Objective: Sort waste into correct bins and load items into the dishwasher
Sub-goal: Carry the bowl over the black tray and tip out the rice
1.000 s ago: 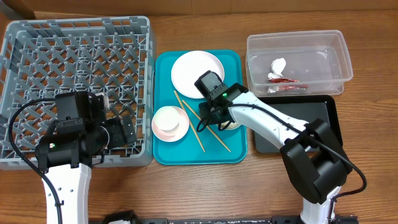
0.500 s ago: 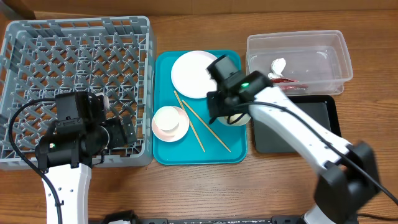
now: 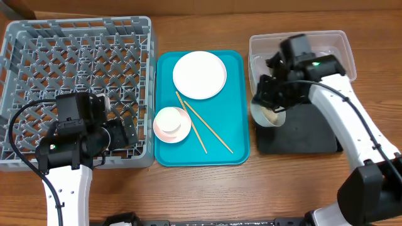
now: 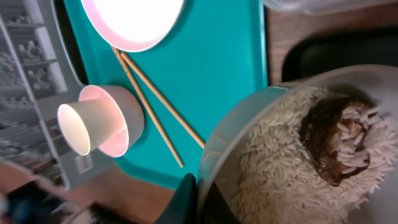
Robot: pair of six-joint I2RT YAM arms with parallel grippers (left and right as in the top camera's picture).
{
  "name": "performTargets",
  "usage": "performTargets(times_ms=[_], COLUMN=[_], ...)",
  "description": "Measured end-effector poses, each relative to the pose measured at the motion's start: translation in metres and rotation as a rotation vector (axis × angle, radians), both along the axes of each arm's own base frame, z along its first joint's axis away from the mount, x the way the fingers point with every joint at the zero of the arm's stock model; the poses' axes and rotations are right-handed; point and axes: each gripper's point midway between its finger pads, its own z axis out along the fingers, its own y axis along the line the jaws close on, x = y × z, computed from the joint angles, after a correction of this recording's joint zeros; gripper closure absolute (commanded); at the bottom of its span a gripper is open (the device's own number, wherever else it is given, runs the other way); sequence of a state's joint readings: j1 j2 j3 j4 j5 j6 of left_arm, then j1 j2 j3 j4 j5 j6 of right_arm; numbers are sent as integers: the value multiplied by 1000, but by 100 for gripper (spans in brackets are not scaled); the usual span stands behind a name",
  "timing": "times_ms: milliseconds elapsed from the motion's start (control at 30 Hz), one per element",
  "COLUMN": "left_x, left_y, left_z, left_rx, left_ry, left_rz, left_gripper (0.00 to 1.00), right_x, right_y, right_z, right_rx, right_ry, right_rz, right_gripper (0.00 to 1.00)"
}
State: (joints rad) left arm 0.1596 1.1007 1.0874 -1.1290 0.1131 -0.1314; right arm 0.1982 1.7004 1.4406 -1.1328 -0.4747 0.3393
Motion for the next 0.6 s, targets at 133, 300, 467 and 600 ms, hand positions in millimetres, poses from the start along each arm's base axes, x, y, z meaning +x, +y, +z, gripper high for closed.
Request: performTargets(times_ms=[133,300,467,600], left_x=[0,0,0,0], left_y=[0,0,0,0], left_z=[0,0,0,0], left_rx=[0,0,0,0], left_ry=[0,0,0,0], left_rz=[0,0,0,0], left_gripper=[0,0,0,0], right_x=[-6,-6,-3,-5], right_y=[-20,-37,-47,-55], right_z=[-13,-22,-23,-26], right_rx=[113,289,495,604], right_ry=[51,52,17,29], right_rz=[-30,-81,-137,-203], right_gripper=[96,96,96,96])
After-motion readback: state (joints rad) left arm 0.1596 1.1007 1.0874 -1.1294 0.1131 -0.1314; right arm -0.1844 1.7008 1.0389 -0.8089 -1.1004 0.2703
